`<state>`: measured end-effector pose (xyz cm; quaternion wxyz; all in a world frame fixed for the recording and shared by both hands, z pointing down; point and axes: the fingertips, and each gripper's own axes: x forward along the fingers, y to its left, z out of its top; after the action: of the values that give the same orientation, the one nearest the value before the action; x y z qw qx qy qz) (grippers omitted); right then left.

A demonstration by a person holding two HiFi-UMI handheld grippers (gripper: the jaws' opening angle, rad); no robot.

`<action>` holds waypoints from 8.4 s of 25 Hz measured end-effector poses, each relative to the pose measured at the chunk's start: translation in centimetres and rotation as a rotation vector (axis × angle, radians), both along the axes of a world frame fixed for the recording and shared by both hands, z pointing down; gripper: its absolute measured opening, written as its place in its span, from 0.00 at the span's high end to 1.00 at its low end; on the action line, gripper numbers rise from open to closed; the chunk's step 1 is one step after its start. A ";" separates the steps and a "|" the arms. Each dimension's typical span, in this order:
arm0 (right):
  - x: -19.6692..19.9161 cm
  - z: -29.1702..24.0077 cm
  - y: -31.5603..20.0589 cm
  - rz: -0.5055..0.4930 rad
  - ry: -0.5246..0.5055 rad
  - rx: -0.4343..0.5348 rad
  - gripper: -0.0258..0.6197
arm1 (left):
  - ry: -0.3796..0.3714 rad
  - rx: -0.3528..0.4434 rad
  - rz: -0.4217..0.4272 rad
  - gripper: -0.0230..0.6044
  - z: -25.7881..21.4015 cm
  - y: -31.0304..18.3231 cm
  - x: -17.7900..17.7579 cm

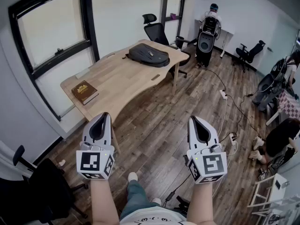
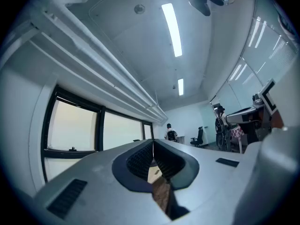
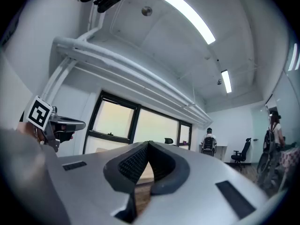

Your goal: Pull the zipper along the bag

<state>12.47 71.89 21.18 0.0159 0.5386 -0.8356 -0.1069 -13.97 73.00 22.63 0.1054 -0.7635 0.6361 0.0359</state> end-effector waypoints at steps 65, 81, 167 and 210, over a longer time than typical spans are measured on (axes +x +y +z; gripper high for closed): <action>-13.5 8.4 -55.0 -0.164 -0.075 -0.219 0.88 | 0.042 -0.175 0.083 0.93 6.3 -56.7 -5.6; -11.0 10.8 -69.6 -0.203 -0.081 -0.306 0.88 | -0.026 -0.212 0.010 0.93 6.2 -71.2 -3.3; -27.5 40.3 -85.1 0.026 -0.131 -1.085 0.87 | -0.349 -0.633 0.320 0.86 29.6 -95.8 -9.6; -12.7 38.8 -80.8 -0.019 0.254 -0.961 0.87 | -0.427 -0.885 0.176 0.68 34.8 -96.7 -10.4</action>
<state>-0.18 -8.90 59.96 0.3633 0.4455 -0.7866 0.2255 -24.39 -23.72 57.47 -0.1042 -0.7761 0.4879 -0.3856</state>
